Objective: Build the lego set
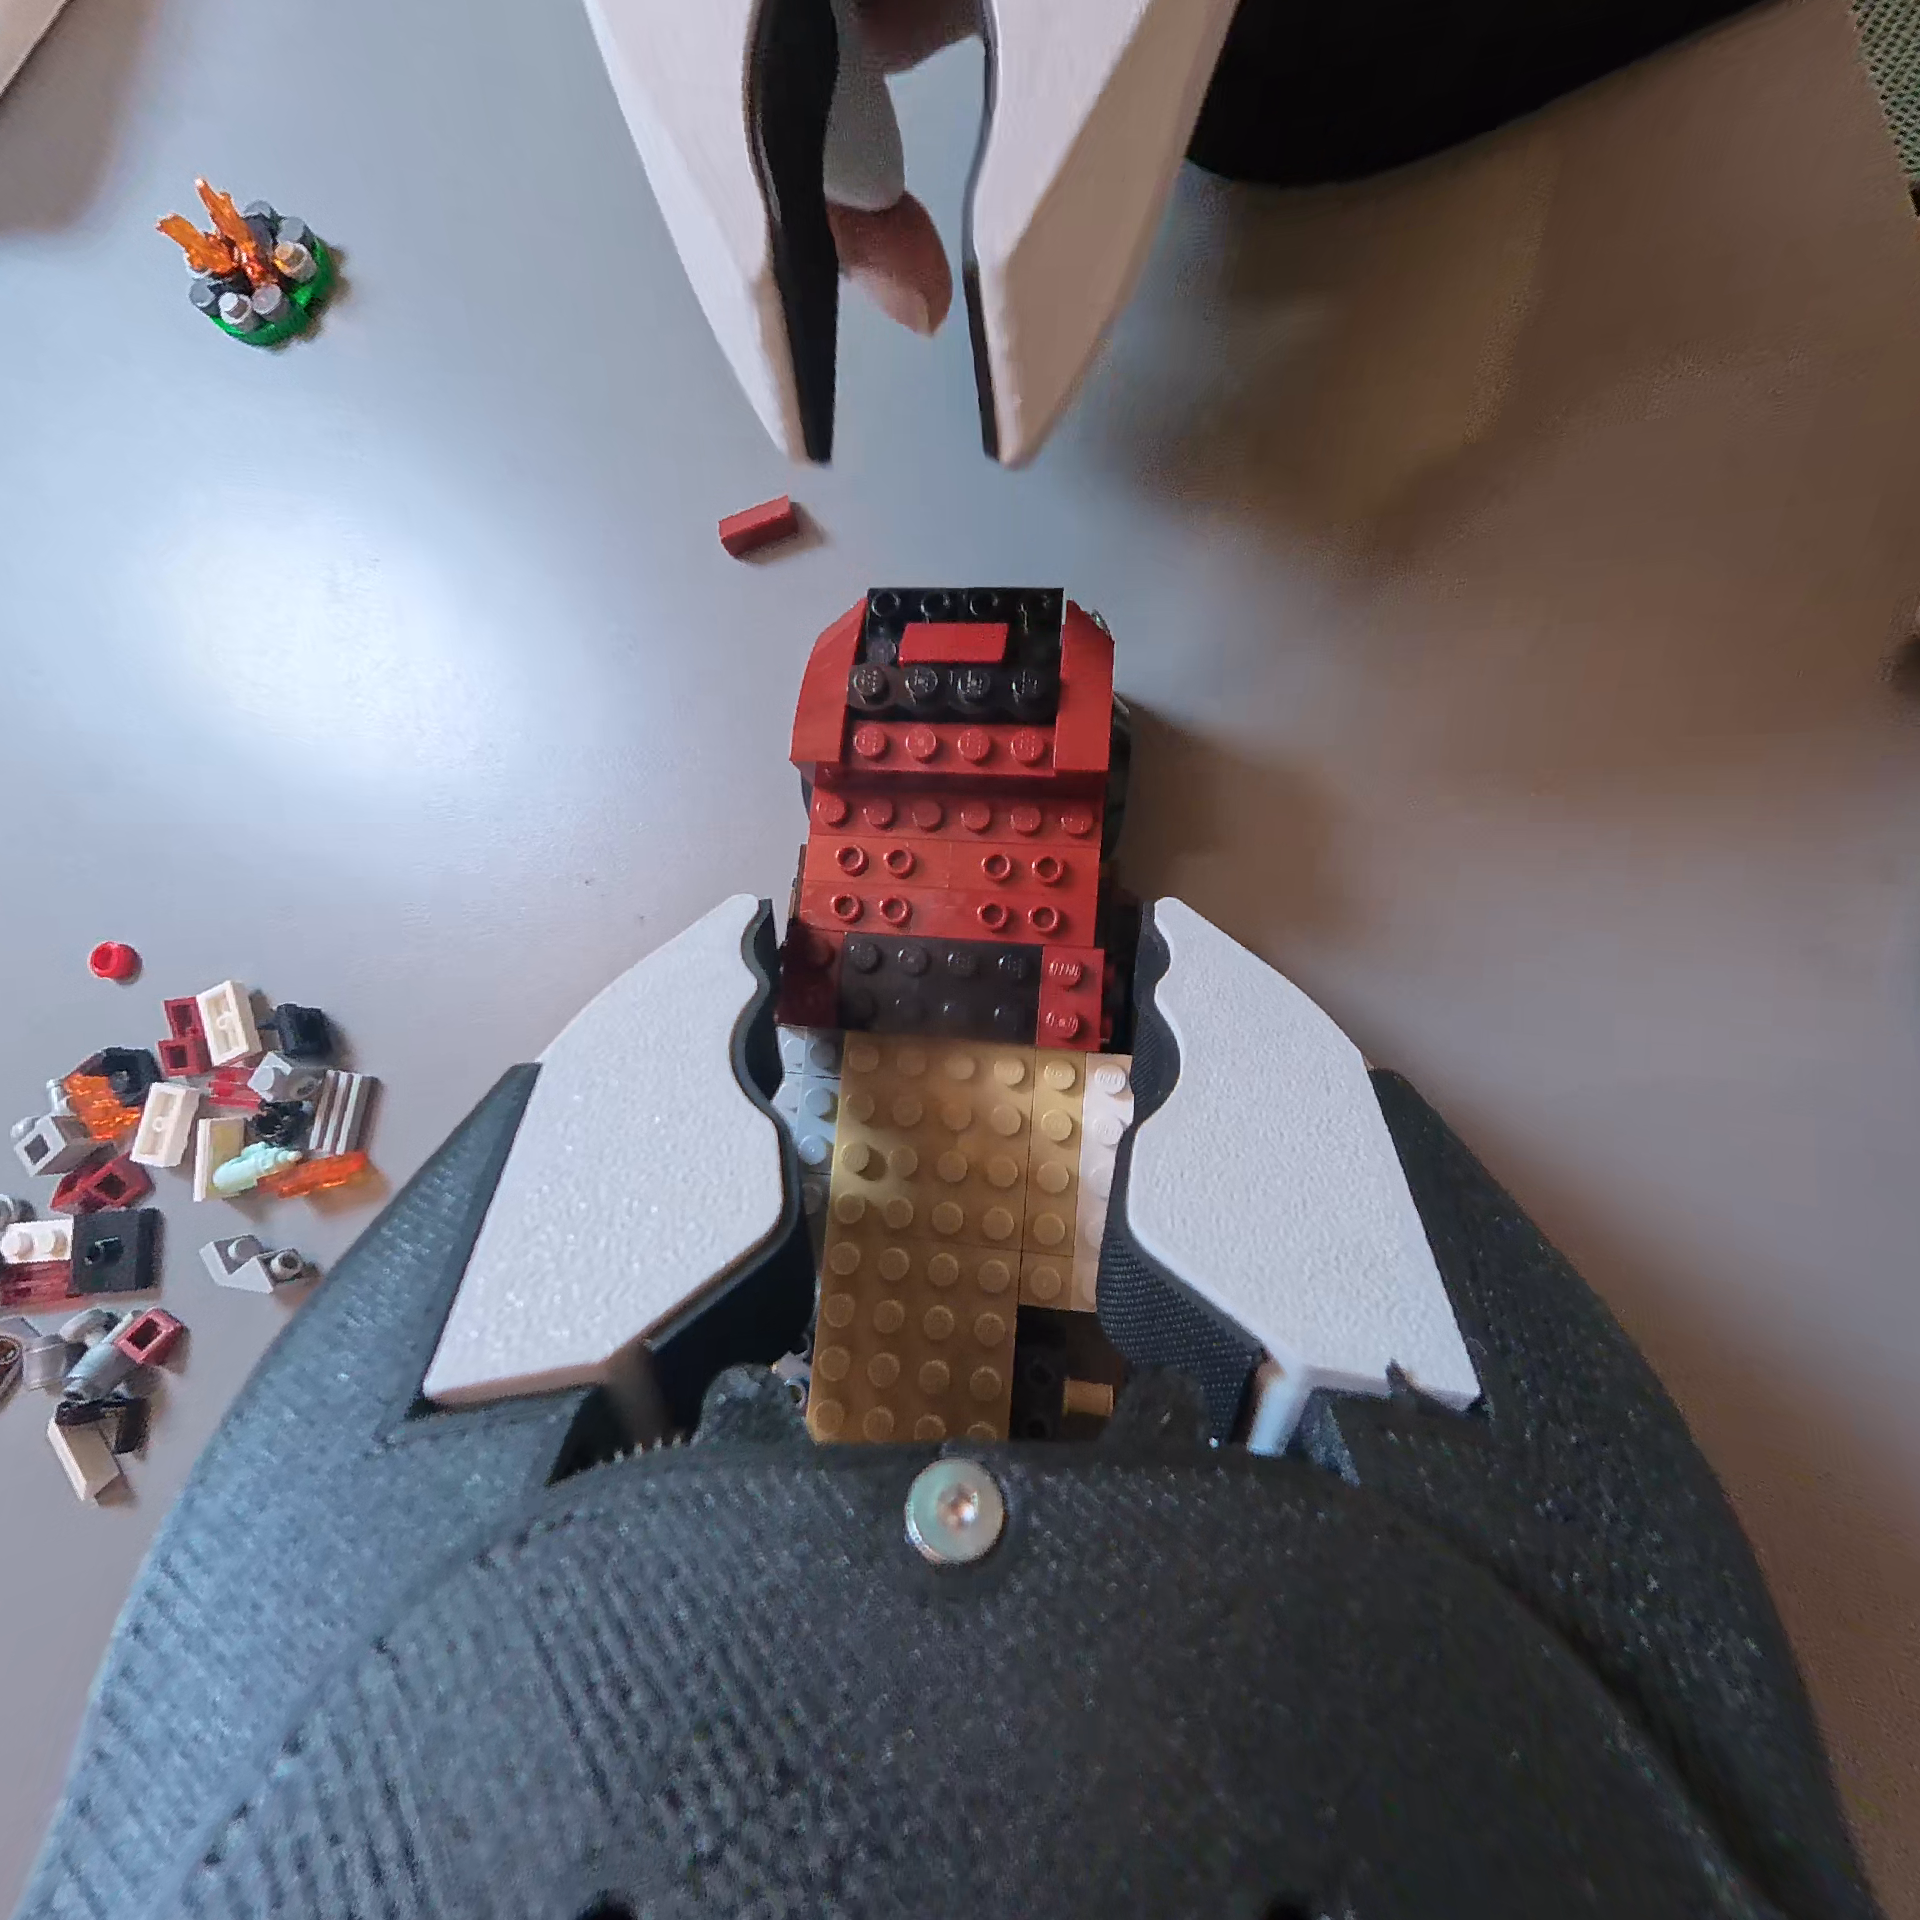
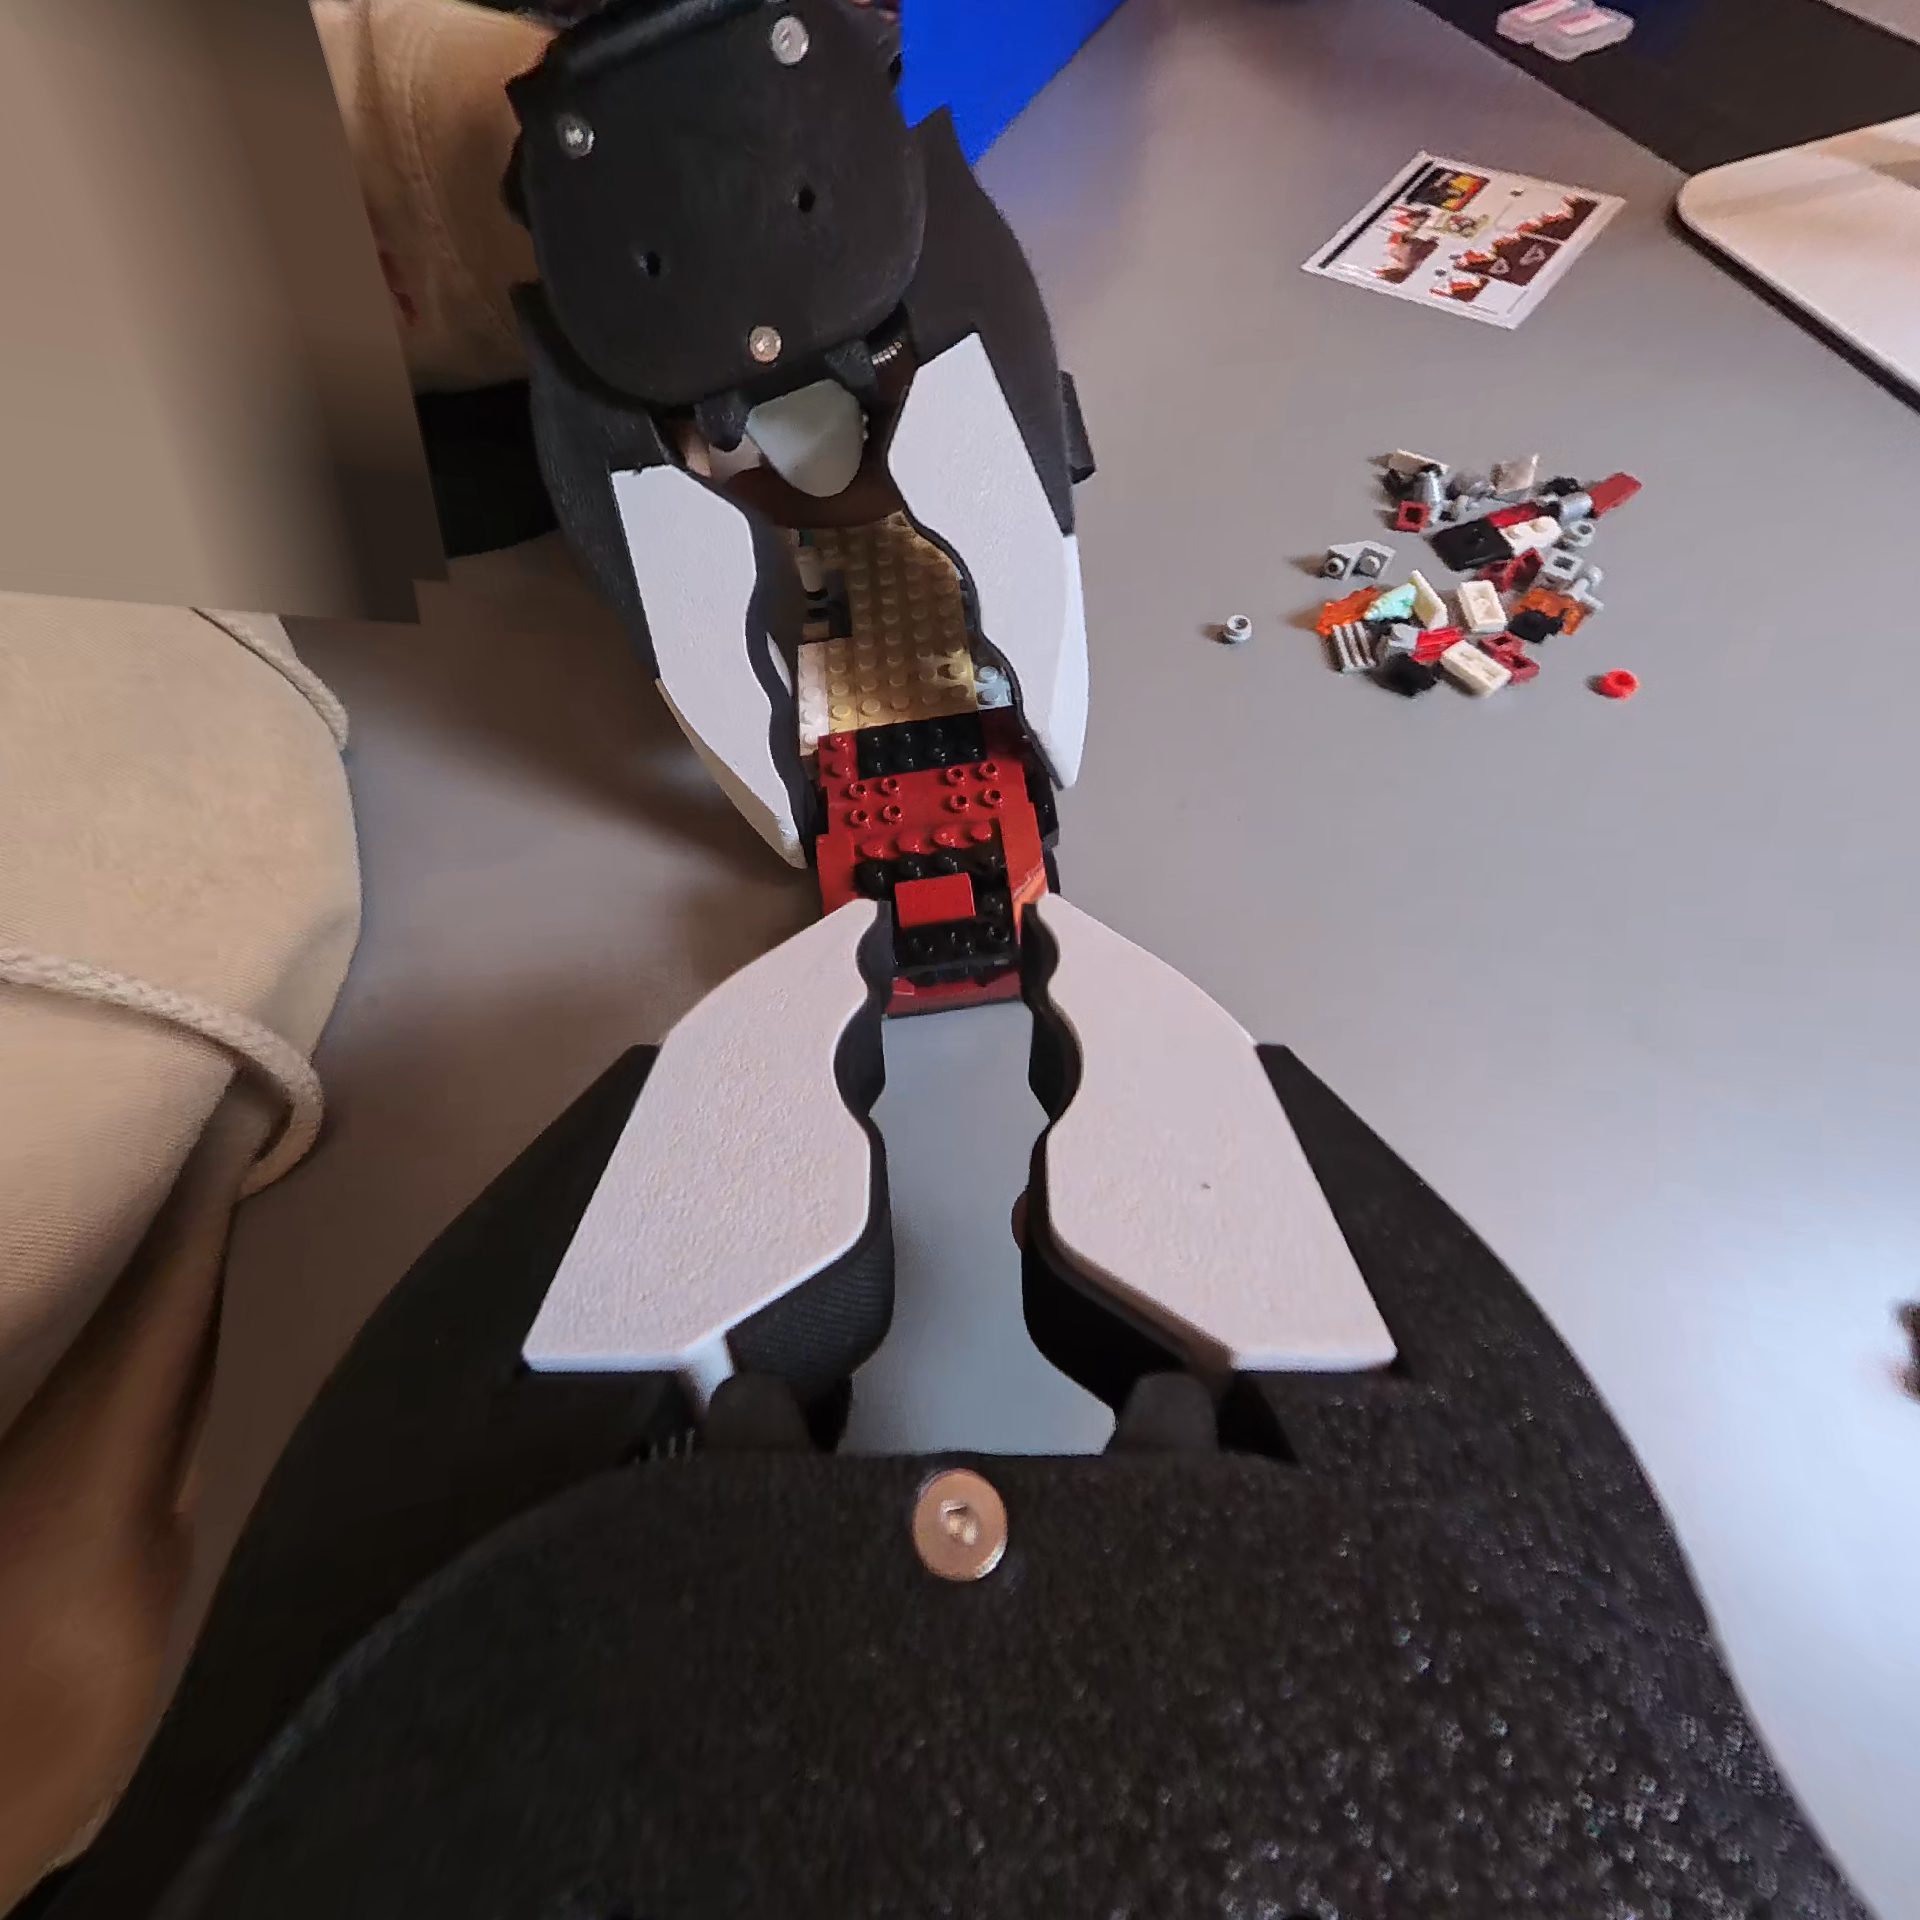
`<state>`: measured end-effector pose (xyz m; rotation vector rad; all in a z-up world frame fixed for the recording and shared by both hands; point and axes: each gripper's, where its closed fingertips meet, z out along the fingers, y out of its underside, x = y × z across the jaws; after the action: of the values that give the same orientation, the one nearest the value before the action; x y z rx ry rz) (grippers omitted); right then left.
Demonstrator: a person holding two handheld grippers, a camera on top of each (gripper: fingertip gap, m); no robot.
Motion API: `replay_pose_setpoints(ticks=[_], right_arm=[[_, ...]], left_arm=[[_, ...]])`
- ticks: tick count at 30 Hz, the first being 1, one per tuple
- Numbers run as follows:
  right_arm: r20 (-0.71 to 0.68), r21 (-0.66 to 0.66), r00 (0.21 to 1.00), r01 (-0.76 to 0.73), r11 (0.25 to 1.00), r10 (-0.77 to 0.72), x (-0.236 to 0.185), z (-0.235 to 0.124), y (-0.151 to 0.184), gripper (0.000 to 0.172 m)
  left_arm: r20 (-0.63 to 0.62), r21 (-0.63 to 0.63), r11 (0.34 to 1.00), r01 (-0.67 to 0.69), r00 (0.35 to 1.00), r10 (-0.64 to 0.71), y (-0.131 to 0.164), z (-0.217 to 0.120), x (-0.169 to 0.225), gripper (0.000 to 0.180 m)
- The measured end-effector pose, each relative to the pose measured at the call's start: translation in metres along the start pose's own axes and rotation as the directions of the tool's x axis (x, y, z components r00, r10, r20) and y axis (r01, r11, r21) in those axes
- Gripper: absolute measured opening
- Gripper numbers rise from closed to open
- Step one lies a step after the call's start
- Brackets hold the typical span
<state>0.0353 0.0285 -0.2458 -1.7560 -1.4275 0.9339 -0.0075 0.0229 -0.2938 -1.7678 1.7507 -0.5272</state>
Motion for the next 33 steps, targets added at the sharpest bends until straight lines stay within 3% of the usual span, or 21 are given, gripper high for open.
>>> replay_pose_setpoints(ticks=[5,15,23,27,33], right_arm=[[-0.016,0.048,0.994,-0.105,0.993,0.106,0.001,-0.019,0.003,0.023],[-0.037,0.066,0.993,-0.11,0.992,0.113,-0.008,-0.034,0.012,0.023],[-0.035,0.065,0.973,-0.225,0.972,0.227,-0.01,-0.032,0.014,0.025],[0.008,0.105,0.906,-0.421,0.901,0.423,-0.007,-0.023,0.008,0.04],[0.101,0.173,0.726,-0.686,0.707,0.68,-0.005,-0.008,-0.001,0.053]], left_arm=[[0.006,-0.008,1.0,0.006,1.0,-0.006,0.0,0.001,-0.001,0.066],[-0.007,-0.017,1.0,-0.01,1.0,0.01,-0.001,0.0,0.002,0.065],[0.079,0.06,0.997,-0.049,0.996,0.044,-0.01,-0.006,-0.002,0.065],[0.158,0.11,0.991,-0.082,0.985,0.064,-0.02,-0.015,-0.009,0.065],[0.247,0.14,0.982,-0.128,0.965,0.09,-0.027,-0.023,-0.014,0.065]])
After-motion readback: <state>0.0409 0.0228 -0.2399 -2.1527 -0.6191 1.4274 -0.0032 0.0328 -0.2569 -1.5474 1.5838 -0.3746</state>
